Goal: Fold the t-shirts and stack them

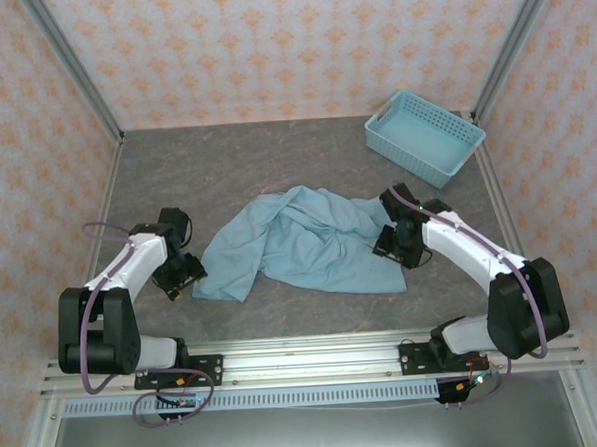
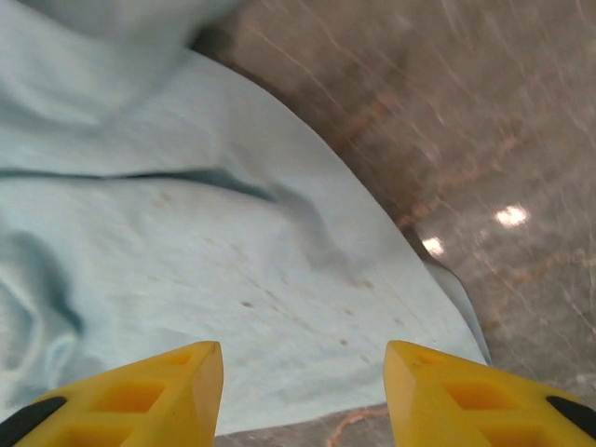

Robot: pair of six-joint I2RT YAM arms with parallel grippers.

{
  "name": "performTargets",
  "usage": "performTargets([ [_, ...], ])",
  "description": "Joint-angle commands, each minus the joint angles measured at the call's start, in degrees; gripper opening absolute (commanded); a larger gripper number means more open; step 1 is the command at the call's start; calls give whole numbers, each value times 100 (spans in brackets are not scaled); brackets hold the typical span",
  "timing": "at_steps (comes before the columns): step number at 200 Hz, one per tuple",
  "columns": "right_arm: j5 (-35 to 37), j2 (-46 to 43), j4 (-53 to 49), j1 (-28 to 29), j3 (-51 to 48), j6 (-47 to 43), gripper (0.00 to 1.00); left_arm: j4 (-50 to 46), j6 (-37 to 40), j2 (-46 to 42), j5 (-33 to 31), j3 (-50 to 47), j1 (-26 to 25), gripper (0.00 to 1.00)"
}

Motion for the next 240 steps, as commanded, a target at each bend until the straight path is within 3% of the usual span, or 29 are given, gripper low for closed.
performTargets([
  [1, 33, -230, -196, 9, -156, 504, 49, 278, -216, 123, 317, -294, 2, 54],
  [24, 186, -249, -557, 4, -215, 883, 52, 571, -274, 340, 545, -548, -146, 52],
  [59, 23, -354, -422, 3, -681, 1279, 53, 943, -434, 609, 422, -578, -535, 40],
  [107, -182, -323, 15, 2, -1198, 1521, 54, 945, -455, 370, 134, -444, -649, 0],
  [121, -186, -197, 333, -23, -1322, 1554, 50, 908, -415, 177, 99, -411, -649, 0],
  [143, -95, 62, 507, -101, -1103, 1452, 26, 759, -360, -125, 55, -259, -649, 0],
  [175, 467, 8, -107, -195, -263, 1072, 0, 389, -254, -330, -145, 206, -647, 0],
  [204, 737, -108, -802, -365, 337, 764, 0, 263, -243, -370, -178, 390, -644, 0],
  [240, 533, -111, -1276, -481, 634, 683, 0, 314, -265, -382, -152, 274, -649, 0],
])
